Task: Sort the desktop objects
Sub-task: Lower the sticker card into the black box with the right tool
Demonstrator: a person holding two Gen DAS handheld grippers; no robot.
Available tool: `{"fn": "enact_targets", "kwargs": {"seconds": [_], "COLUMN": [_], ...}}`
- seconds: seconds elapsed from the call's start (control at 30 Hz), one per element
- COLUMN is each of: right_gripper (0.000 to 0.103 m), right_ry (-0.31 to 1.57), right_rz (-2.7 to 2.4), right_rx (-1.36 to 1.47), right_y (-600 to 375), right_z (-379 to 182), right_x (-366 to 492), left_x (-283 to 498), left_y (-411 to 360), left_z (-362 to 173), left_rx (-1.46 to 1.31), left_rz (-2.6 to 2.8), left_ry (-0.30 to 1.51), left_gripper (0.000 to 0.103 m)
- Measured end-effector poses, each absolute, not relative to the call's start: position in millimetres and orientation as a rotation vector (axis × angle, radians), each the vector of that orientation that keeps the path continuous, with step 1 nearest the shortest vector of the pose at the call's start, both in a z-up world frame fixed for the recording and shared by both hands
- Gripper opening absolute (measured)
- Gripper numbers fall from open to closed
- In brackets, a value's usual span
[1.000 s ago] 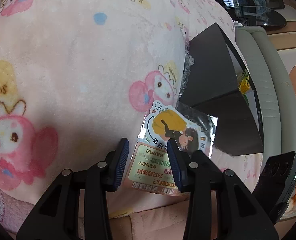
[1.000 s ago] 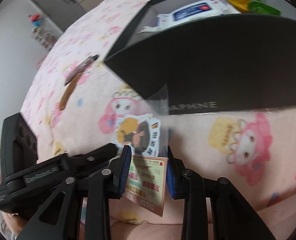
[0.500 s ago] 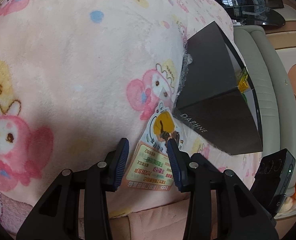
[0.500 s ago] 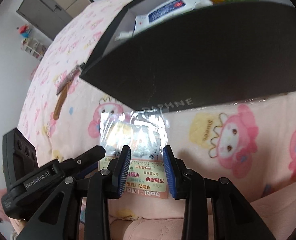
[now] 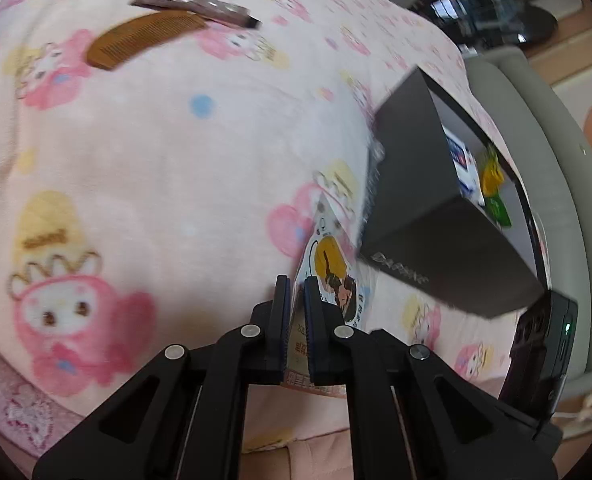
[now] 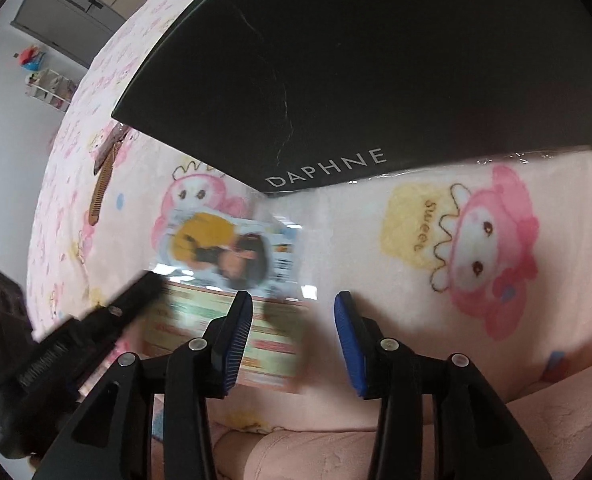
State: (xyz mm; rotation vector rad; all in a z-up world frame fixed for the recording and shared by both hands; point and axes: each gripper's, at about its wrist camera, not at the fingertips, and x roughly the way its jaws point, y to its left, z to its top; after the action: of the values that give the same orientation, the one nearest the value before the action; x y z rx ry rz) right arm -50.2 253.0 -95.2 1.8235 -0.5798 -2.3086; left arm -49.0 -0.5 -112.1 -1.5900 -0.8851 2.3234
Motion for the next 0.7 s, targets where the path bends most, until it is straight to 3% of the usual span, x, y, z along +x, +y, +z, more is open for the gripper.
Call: {"fn": "enact_targets", "kwargs": {"seconds": [0.1, 0.17, 0.37, 0.7], "right_gripper": [0.039, 0.039, 0.043, 0.043], "right_ry": [-0.584, -0.583, -0.538, -0.469], "right_rz": [-2.299, -2.275, -2.254, -2.276], "right_rx": [1.830, 1.843, 1.848, 1.718], "right_y": [254, 253, 245, 246], "right_z": [-95, -96, -97, -70], "right_x": [-49, -48, -48, -35], "left_x": [-53, -56, -57, -50], "left_y": [-2, -2, 19, 24], "left_z": [-122, -129, -137, -124], "left_rx": [-1.618, -1.635, -1.708, -1.641], "left_rz": [2.273, 2.239, 2.260, 2.289], "left_ry": [-0.953, -0.998, -0.843, -0.762], "left_gripper": [0.014, 0.035, 0.036, 0.035]}}
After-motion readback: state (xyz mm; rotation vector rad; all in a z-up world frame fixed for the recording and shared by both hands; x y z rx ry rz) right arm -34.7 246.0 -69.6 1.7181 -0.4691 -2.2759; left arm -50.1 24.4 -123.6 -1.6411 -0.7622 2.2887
